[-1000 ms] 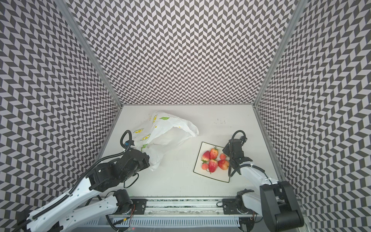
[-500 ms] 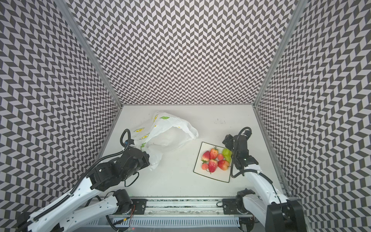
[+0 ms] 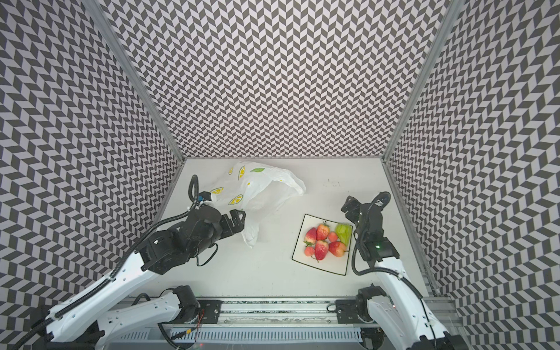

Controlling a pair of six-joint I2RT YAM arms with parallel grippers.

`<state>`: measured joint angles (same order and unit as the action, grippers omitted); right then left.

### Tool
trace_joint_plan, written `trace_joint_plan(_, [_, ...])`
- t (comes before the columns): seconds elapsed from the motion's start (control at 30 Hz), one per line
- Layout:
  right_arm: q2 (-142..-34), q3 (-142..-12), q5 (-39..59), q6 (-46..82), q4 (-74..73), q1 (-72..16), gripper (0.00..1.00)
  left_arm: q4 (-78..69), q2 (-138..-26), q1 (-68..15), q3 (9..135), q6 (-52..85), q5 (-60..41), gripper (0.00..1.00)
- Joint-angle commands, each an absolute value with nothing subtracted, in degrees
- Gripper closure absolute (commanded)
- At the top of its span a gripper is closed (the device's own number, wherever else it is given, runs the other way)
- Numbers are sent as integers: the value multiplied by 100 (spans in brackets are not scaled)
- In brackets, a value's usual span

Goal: Take the fake fruits out of the plastic bag

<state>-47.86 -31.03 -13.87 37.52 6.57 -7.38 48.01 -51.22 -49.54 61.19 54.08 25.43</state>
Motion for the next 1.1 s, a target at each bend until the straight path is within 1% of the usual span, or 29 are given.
trace_joint_plan(0.0, [-4662, -3065, -1812, 3543, 481, -681, 8, 5454, -4960, -4955, 6734, 5309, 3624, 0])
trace_joint_plan(0.07, [-4674, -3047, -2031, 3398, 309, -643, 7, 5458, -4976, -4848, 6891, 5086, 4168, 0])
trace_joint_plan(0.13, [-4765, -2986, -2228, 3225, -37, -577, 6, 5028, -5004, -4507, 6862, 4564, 4440, 0])
trace_joint_plan(0.2, [-4985, -2899, -2393, 3049, -485, -446, 6, 4185, -5021, -3799, 6553, 3881, 4259, 0])
trace_joint_plan(0.3, [-5432, -2753, -2711, 2871, -1116, -210, 5, 3019, -5028, -2554, 5813, 3486, 3899, 0])
trace_joint_plan(0.37, [-5760, -2598, -2888, 2683, -1560, -51, 5, 2352, -5020, -1962, 5280, 3439, 3929, 0])
trace_joint_plan(0.43, [-6078, -2404, -2907, 2505, -2031, 105, 4, 1525, -5003, -1602, 4592, 3222, 4139, 1])
trace_joint_plan(0.5, [-6304, -2085, -2829, 2087, -2761, 191, 3, 244, -4946, -1428, 3766, 2535, 4291, 1])
trace_joint_plan(0.6, [-6663, -1702, -2761, 1519, -3839, 202, 3, -2049, -5005, -1376, 2483, 1105, 4034, 0])
trace_joint_plan(0.67, [-7005, -1681, -2609, 1439, -4178, 226, 3, -3291, -5293, -1313, 1888, 638, 3944, 0])
trace_joint_plan(0.8, [-7612, -1803, -2002, 1194, -4822, 237, 2, -4602, -6147, -1102, 1397, 504, 3341, 0])
trace_joint_plan(0.87, [-7890, -1660, -1687, 1106, -5731, 249, 3, -5631, -6673, -1054, 1121, 284, 3050, 0])
trace_joint_plan(0.9, [-8012, -1690, -1536, 1178, -5826, 272, 3, -6088, -6911, -1033, 1021, 195, 2982, 0])
trace_joint_plan(0.97, [-8247, -1608, -995, 916, -6366, 264, 3, -7015, -7489, -973, 853, -35, 2739, 0])
trace_joint_plan(1.03, [-8199, -1512, -499, 618, -6469, 212, 3, -7756, -7997, -932, 759, -224, 2495, 0])
trace_joint_plan(1.07, [-8206, -1407, -461, 482, -6720, 132, 3, -7982, -8261, -880, 772, -231, 2377, 0])
